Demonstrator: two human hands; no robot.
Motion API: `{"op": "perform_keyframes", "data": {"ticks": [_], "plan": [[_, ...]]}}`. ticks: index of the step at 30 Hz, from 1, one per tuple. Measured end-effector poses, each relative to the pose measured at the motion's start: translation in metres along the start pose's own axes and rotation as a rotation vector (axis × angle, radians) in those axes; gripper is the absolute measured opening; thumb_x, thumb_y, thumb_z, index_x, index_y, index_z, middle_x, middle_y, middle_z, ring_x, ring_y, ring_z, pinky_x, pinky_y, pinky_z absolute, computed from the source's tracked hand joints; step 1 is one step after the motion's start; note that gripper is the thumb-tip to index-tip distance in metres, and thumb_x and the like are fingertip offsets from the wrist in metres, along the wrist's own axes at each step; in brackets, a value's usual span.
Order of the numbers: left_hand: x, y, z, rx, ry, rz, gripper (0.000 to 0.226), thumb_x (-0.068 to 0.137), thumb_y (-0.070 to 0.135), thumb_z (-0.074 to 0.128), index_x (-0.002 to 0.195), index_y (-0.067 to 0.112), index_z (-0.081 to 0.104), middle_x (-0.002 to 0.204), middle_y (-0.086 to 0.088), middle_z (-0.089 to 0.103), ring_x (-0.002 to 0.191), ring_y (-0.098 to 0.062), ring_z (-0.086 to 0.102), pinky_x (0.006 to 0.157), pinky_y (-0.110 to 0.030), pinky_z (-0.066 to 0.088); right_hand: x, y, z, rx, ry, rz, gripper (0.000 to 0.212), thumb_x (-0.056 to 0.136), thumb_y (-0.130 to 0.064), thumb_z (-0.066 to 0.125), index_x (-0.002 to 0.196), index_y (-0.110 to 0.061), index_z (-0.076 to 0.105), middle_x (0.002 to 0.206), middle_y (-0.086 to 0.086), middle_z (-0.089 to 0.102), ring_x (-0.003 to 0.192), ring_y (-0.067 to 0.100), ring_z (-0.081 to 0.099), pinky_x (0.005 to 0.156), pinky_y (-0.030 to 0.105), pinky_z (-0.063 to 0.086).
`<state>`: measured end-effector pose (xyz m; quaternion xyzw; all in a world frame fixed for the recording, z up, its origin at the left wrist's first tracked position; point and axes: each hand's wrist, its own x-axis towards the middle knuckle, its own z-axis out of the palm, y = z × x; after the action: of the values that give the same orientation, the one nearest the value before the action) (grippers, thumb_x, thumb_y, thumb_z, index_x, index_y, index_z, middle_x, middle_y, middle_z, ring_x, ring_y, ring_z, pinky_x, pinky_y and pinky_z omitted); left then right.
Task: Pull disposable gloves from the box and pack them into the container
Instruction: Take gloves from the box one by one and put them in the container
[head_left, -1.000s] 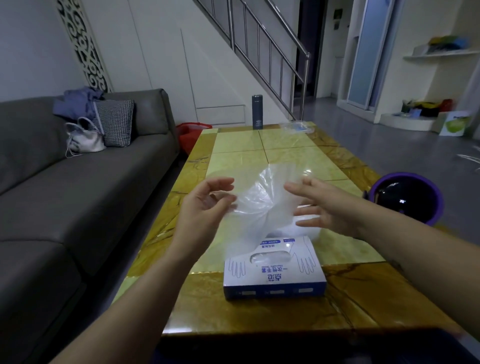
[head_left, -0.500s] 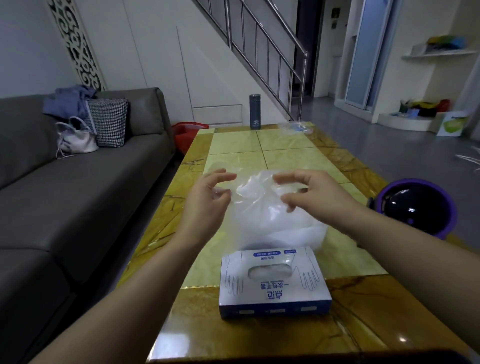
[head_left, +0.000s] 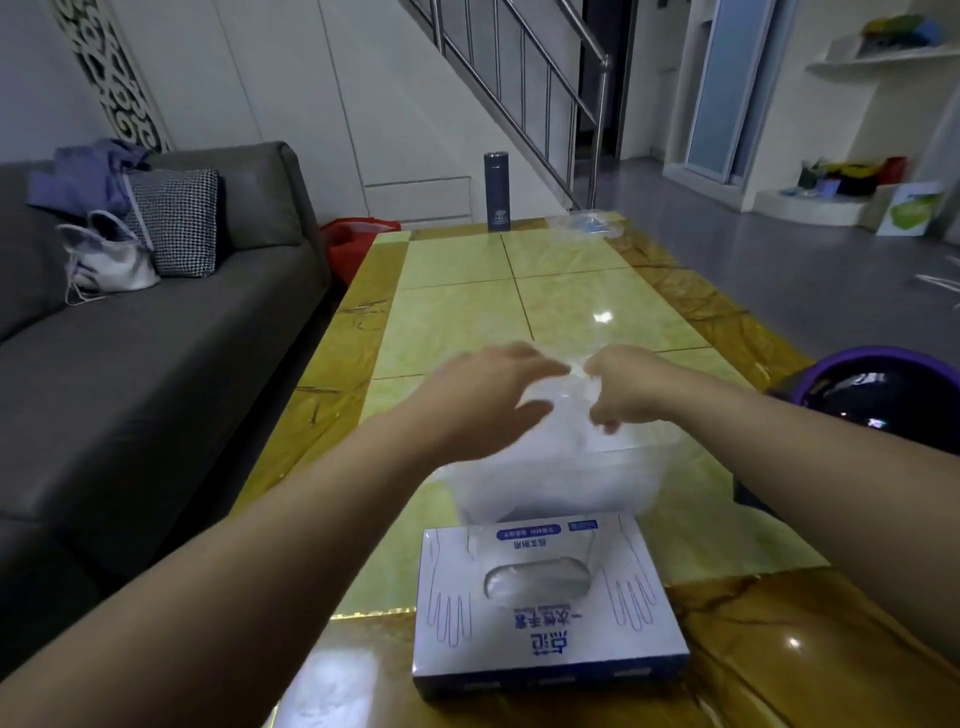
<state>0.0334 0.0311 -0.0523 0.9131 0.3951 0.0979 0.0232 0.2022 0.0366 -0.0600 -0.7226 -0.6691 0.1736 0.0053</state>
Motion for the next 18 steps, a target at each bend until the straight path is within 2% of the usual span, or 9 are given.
{"op": "perform_keyframes", "data": {"ticks": [3, 6, 8, 9, 11, 13, 14, 16, 18], "plan": [[0.016, -0.013, 0.019, 0.101, -0.466, -0.132, 0.063, 0.096, 0.036, 0.051, 0.150, 0.030, 0.021, 0.158, 0.000, 0.019, 0.140, -0.021, 0.029, 0.112, -0.036, 0.025, 0.005, 0.001, 0.002, -0.169, -0.078, -0.007, 0.040, 0.085, -0.009, 0.068, 0.122, 0.003, 0.058, 0.100, 0.010, 0.070, 0.089, 0.021, 0.068, 0.071, 0.027, 0.052], [0.027, -0.023, 0.032, 0.173, -0.639, -0.176, 0.068, 0.096, 0.038, 0.050, 0.152, 0.027, 0.014, 0.159, 0.000, 0.014, 0.144, -0.021, 0.021, 0.114, -0.036, 0.019, 0.008, 0.000, 0.009, -0.345, -0.135, -0.004, 0.012, 0.085, -0.009, 0.067, 0.094, -0.005, 0.062, 0.075, 0.002, 0.054, 0.062, 0.016, 0.053, 0.057, 0.022, 0.045], [0.032, -0.023, 0.039, 0.215, -0.697, -0.173, 0.069, 0.096, 0.039, 0.050, 0.152, 0.027, 0.011, 0.160, -0.002, 0.012, 0.145, -0.023, 0.019, 0.115, -0.038, 0.019, 0.008, -0.002, 0.014, -0.533, -0.128, -0.006, 0.020, 0.085, -0.011, 0.065, 0.074, -0.009, 0.049, 0.085, 0.002, 0.047, 0.064, 0.018, 0.047, 0.063, 0.027, 0.043], [0.036, -0.023, 0.043, 0.225, -0.725, -0.175, 0.069, 0.096, 0.038, 0.050, 0.152, 0.027, 0.010, 0.160, -0.003, 0.011, 0.145, -0.023, 0.019, 0.115, -0.038, 0.019, 0.005, -0.004, 0.013, -0.620, -0.080, -0.026, 0.020, 0.085, -0.013, 0.064, 0.075, -0.010, 0.047, 0.098, 0.003, 0.046, 0.076, 0.020, 0.049, 0.072, 0.030, 0.042], [0.040, -0.023, 0.047, 0.224, -0.763, -0.180, 0.069, 0.097, 0.032, 0.049, 0.152, 0.027, 0.007, 0.160, -0.003, 0.009, 0.145, -0.024, 0.018, 0.115, -0.038, 0.020, 0.001, -0.010, 0.007, -0.801, 0.127, -0.136, 0.011, 0.086, -0.018, 0.063, 0.094, -0.016, 0.056, 0.117, 0.008, 0.043, 0.106, 0.026, 0.044, 0.091, 0.036, 0.034], [0.044, -0.024, 0.053, 0.227, -0.780, -0.175, 0.067, 0.098, 0.024, 0.045, 0.152, 0.028, 0.005, 0.160, -0.004, 0.007, 0.145, -0.025, 0.017, 0.116, -0.040, 0.020, 0.009, -0.011, 0.005, -0.837, 0.273, -0.269, 0.020, 0.086, -0.015, 0.062, 0.106, -0.015, 0.060, 0.121, 0.009, 0.043, 0.113, 0.027, 0.039, 0.087, 0.035, 0.031], [0.046, -0.025, 0.056, 0.226, -0.787, -0.180, 0.065, 0.099, 0.021, 0.041, 0.152, 0.029, 0.004, 0.160, -0.005, 0.005, 0.145, -0.027, 0.017, 0.116, -0.041, 0.021, 0.013, -0.014, 0.006, -0.778, 0.259, -0.317, 0.023, 0.086, -0.013, 0.063, 0.108, -0.011, 0.060, 0.121, 0.009, 0.045, 0.112, 0.027, 0.043, 0.083, 0.031, 0.034], [0.048, -0.030, 0.065, 0.208, -0.808, -0.209, 0.059, 0.102, 0.022, 0.032, 0.152, 0.030, 0.002, 0.160, -0.003, 0.001, 0.144, -0.029, 0.018, 0.115, -0.043, 0.021, 0.025, -0.014, 0.016, -0.591, 0.064, -0.337, 0.042, 0.085, -0.017, 0.069, 0.124, -0.008, 0.057, 0.128, 0.009, 0.051, 0.111, 0.026, 0.054, 0.088, 0.031, 0.046], [0.049, -0.036, 0.075, 0.185, -0.840, -0.272, 0.055, 0.102, 0.039, 0.025, 0.152, 0.032, 0.001, 0.160, 0.001, -0.002, 0.144, -0.030, 0.016, 0.115, -0.045, 0.018, 0.036, -0.007, 0.028, -0.476, -0.205, -0.279, 0.077, 0.081, -0.029, 0.074, 0.146, -0.015, 0.035, 0.141, 0.009, 0.045, 0.122, 0.027, 0.050, 0.099, 0.036, 0.045]]}}
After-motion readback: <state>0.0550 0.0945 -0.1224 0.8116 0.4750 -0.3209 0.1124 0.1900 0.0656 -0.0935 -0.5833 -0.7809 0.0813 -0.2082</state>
